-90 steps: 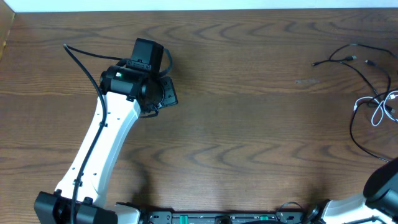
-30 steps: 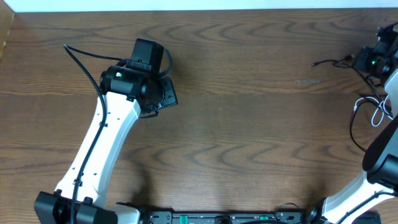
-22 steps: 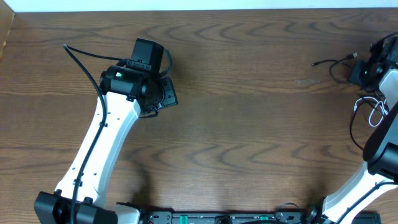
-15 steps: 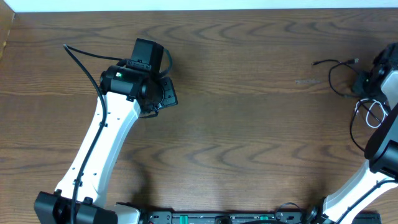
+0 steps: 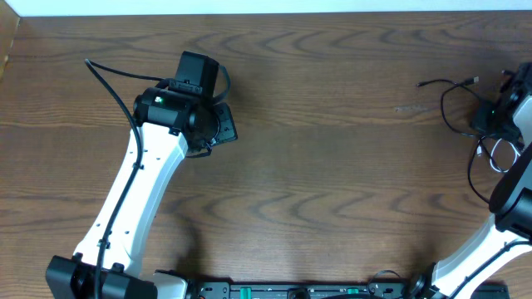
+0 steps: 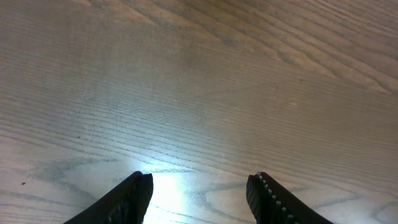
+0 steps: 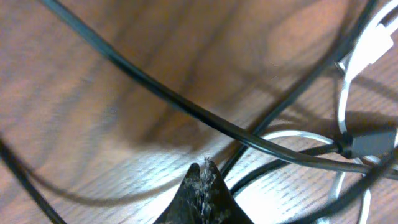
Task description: Untangle cables
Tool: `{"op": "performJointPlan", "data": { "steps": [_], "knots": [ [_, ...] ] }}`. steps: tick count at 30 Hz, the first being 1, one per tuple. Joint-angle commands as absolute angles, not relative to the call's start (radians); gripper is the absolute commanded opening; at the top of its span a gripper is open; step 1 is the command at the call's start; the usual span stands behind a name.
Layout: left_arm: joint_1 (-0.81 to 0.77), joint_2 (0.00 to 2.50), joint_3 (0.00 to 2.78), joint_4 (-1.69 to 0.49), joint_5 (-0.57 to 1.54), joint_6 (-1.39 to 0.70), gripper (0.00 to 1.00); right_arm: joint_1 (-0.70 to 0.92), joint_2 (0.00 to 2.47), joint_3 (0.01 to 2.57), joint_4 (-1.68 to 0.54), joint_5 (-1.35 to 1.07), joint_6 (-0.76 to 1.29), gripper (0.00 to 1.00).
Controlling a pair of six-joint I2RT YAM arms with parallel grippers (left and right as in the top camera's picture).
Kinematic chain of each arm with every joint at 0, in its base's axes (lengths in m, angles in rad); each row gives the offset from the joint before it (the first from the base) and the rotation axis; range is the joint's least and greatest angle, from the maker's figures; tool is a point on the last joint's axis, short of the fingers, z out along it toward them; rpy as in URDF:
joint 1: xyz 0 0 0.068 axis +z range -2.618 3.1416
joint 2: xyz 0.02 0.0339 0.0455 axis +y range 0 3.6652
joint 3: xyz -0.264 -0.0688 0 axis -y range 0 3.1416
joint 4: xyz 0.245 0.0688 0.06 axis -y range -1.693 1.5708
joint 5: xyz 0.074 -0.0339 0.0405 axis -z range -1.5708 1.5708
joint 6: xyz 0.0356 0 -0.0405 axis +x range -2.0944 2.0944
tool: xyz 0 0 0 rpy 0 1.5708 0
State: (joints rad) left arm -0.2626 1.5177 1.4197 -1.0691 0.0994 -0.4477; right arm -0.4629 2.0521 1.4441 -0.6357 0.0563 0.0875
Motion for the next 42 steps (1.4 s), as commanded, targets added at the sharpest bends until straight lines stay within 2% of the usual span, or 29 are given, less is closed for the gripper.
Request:
{"op": "performJointPlan", "data": {
  "steps": [1,5,9,17,21,26,38,42],
  "knots": [
    [-0.259,1.511,1.415,-1.072,0.096,-0.449,0.54,-0.465,1.913,1.457,-0.607,-0.018,0.101,0.03],
    [-0.259,1.511,1.415,-1.073,0.096,-0.449,0.54,-0.466,1.8,1.457,-0.594,-0.012,0.1,0.08],
    [-0.259,1.511,1.415,-1.073,0.096,-0.449,0.54,-0.466,1.781,1.456,-0.622,-0.006,0.1,0.08],
    [-0.259,1.511,1.415,-1.073,0.097,-0.449,0.54,-0.466,1.909,1.454,-0.64,-0.006,0.1,0.07],
    [-0.259,1.511,1.415,-1.073,0.097,-0.449,0.54,-0.466,2.001,1.454,-0.657,-0.006,0.1,0.01],
    [-0.259,1.511,1.415,-1.073,0.096,-0.449,0.54,-0.466,2.099,1.454,-0.674,0.001,0.1,0.01],
    [-0.259,1.511,1.415,-1.073,0.096,-0.449,0.54,-0.466,2.112,1.454,-0.684,0.001,0.1,0.01],
    [-0.259,1.511,1.415,-1.073,0.096,-0.449,0.54,-0.468,2.076,1.46,-0.665,0.001,0.1,0.1]
  ]
}}
